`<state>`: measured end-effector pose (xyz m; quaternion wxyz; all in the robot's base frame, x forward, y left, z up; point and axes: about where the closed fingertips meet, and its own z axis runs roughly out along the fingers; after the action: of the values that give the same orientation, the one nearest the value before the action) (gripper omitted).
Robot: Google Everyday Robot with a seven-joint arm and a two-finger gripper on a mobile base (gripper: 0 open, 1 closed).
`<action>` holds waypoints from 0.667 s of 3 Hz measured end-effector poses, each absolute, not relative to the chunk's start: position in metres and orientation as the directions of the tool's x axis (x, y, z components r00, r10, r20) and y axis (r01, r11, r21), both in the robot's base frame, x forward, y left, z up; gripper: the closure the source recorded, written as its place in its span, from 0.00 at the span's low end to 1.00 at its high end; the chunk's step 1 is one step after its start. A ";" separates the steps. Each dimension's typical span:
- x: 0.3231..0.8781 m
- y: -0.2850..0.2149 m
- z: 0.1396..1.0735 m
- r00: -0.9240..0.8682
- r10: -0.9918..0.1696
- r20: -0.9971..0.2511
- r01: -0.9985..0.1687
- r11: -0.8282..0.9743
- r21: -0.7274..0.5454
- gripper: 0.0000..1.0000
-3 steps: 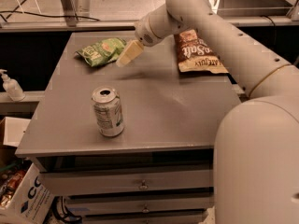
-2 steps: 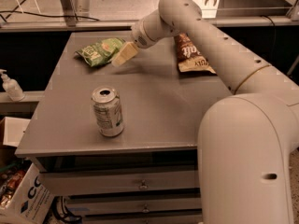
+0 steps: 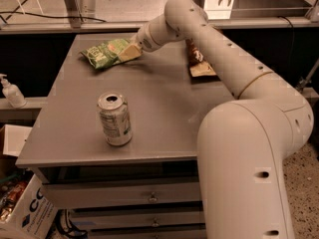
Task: Move green jalapeno chip bag near 7up can
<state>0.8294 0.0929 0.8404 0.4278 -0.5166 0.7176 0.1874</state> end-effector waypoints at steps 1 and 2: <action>0.831 0.088 0.845 -0.114 -0.555 -0.824 -0.897 0.414 -0.156 0.64; 0.819 0.073 0.858 -0.121 -0.510 -0.852 -0.890 0.436 -0.135 0.87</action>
Offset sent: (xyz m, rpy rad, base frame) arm -0.0330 -0.0511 0.0333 0.1509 0.0049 -0.0608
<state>0.8190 0.0726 0.8577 0.4495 -0.4874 0.7182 0.2112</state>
